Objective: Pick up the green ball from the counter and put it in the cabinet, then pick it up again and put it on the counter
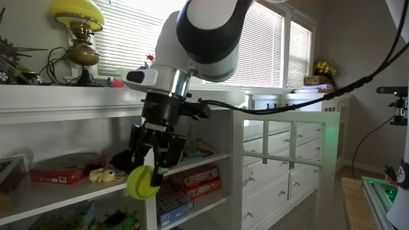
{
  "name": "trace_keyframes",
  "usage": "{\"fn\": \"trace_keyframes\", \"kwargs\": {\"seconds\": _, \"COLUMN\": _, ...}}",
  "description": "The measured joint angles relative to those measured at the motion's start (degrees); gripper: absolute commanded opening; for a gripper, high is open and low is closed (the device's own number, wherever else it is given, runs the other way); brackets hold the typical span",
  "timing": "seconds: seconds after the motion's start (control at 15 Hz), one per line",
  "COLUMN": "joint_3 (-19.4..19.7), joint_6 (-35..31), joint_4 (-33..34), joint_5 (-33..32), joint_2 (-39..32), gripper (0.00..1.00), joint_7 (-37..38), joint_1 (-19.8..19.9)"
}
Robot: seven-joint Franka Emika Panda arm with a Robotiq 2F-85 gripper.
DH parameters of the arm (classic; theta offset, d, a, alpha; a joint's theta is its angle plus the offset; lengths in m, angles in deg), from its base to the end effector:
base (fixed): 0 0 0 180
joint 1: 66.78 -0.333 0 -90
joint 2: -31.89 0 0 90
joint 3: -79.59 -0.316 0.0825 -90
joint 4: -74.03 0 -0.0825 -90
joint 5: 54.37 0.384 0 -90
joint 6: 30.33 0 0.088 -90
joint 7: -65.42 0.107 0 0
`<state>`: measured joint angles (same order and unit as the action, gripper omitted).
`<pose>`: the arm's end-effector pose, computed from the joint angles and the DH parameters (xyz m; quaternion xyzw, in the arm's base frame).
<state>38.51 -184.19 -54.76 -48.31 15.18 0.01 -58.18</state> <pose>0.4780 0.2963 0.2879 -0.6961 -0.7000 -0.1338 0.0869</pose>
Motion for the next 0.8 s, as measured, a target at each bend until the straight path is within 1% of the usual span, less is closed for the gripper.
{"fn": "trace_keyframes", "kwargs": {"seconds": 0.27, "joint_3": -7.02, "joint_6": 0.04, "joint_4": -2.71, "joint_5": 16.5, "joint_2": 9.52, "gripper": 0.4, "joint_7": -7.22, "joint_1": 10.26}}
{"fn": "trace_keyframes", "kwargs": {"seconds": 0.4, "joint_3": -9.1, "joint_6": 0.1, "joint_4": -2.9, "joint_5": 25.05, "joint_2": 13.21, "gripper": 0.4, "joint_7": -11.13, "joint_1": 14.45}}
{"fn": "trace_keyframes", "kwargs": {"seconds": 0.47, "joint_3": -9.41, "joint_6": 0.35, "joint_4": -2.9, "joint_5": 29.42, "joint_2": 14.89, "gripper": 0.4, "joint_7": -13.36, "joint_1": 15.89}}
{"fn": "trace_keyframes", "kwargs": {"seconds": 0.67, "joint_3": -8.21, "joint_6": 1.36, "joint_4": -3.16, "joint_5": 41.98, "joint_2": 19.9, "gripper": 0.4, "joint_7": -19.84, "joint_1": 17.78}}
{"fn": "trace_keyframes", "kwargs": {"seconds": 0.73, "joint_3": -5.24, "joint_6": 1.89, "joint_4": -3.46, "joint_5": 45.66, "joint_2": 21.73, "gripper": 0.4, "joint_7": -21.77, "joint_1": 15.93}}
{"fn": "trace_keyframes", "kwargs": {"seconds": 0.8, "joint_3": -0.63, "joint_6": 2.46, "joint_4": -4.04, "joint_5": 48.82, "joint_2": 23.65, "gripper": 0.4, "joint_7": -23.49, "joint_1": 12.41}}
